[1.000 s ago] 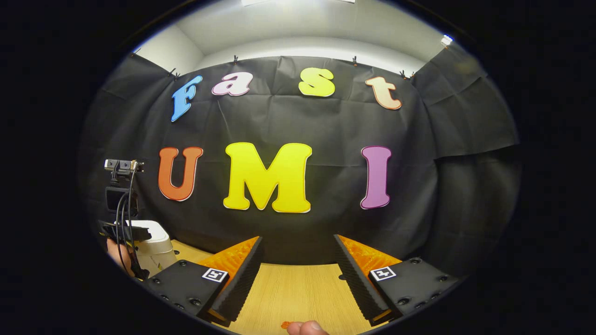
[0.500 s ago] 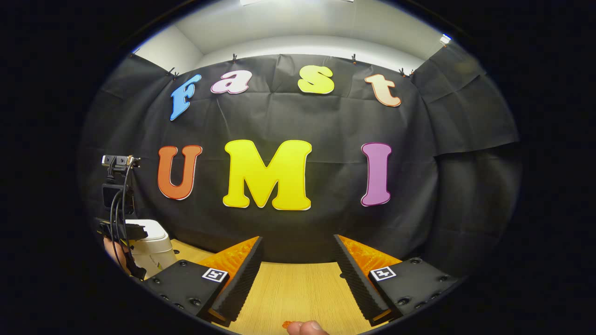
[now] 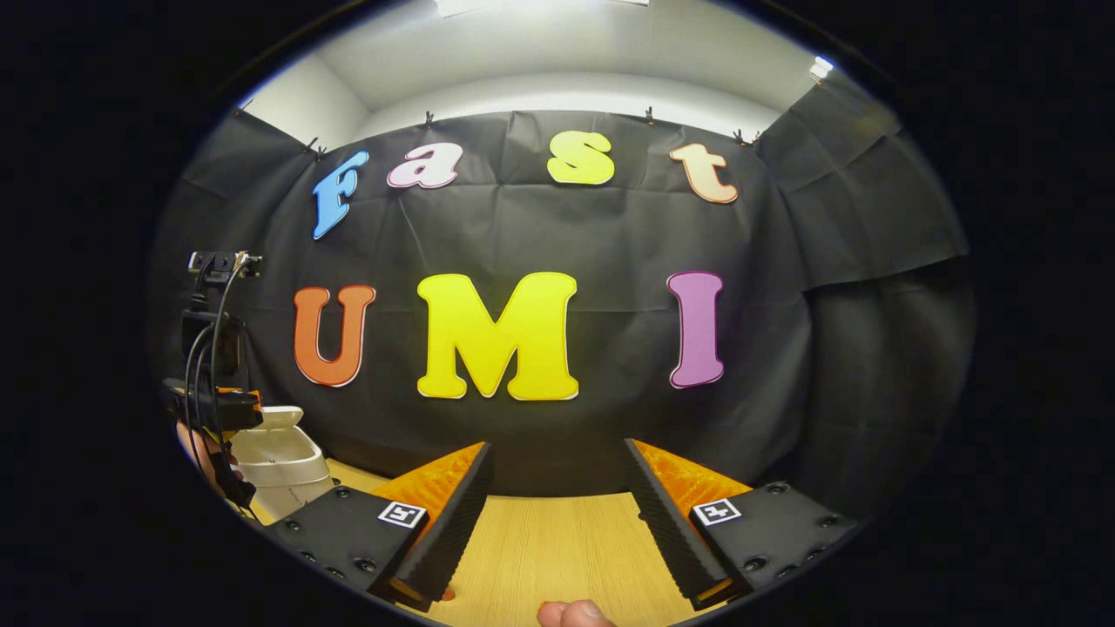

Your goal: Press the lid of the desktop garbage bin to open it, pick up the crumpled paper on the desktop and throw it into the bin, then pick up the pop can on the desktop and drop it into the bin, and finally close the garbage bin lid.

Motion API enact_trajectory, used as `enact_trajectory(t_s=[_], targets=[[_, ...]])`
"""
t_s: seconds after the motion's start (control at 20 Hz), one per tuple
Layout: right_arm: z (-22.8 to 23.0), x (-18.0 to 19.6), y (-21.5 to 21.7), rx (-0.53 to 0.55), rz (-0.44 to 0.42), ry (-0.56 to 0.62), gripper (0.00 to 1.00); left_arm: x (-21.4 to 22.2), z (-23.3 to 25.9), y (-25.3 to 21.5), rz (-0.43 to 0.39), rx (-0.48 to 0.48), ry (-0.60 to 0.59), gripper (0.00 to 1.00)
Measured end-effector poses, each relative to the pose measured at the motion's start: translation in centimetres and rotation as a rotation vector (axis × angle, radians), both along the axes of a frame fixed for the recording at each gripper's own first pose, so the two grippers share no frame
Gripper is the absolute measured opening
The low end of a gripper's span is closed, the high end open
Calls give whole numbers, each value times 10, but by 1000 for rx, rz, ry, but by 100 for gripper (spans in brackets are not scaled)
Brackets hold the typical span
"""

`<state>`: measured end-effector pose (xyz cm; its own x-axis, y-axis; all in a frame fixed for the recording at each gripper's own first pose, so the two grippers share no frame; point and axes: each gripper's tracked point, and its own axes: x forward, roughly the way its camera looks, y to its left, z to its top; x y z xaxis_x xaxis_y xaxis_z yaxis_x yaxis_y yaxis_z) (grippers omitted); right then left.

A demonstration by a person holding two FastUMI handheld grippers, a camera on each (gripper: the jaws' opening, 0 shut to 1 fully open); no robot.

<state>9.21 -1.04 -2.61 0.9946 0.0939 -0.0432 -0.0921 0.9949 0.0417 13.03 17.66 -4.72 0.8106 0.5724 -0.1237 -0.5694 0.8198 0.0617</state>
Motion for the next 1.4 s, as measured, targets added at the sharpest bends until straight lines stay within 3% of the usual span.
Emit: enact_trajectory(t_s=[0.1,0.15,0.2,0.55,0.8,1.05,1.4], targets=[[-2,-4,-3,-3,-8,1,94,1,15,-1,-34,35,-20,44],[0,-6,-6,-6,-18,-5,95,2,23,-5,-54,50,-40,60],[2,-8,-11,-4,-29,-12,95,1,30,-7,-74,63,-56,68],[9,-17,-28,-10,-72,-32,94,-2,47,-44,-219,42,-89,95],[7,-23,-34,-16,-88,-27,94,-18,45,-69,-297,-13,-95,97],[10,-27,-34,-33,-85,-36,95,-38,50,-110,-456,-12,-125,97],[5,-32,-30,-18,-66,-29,95,-61,51,-136,-518,-44,-158,97]])
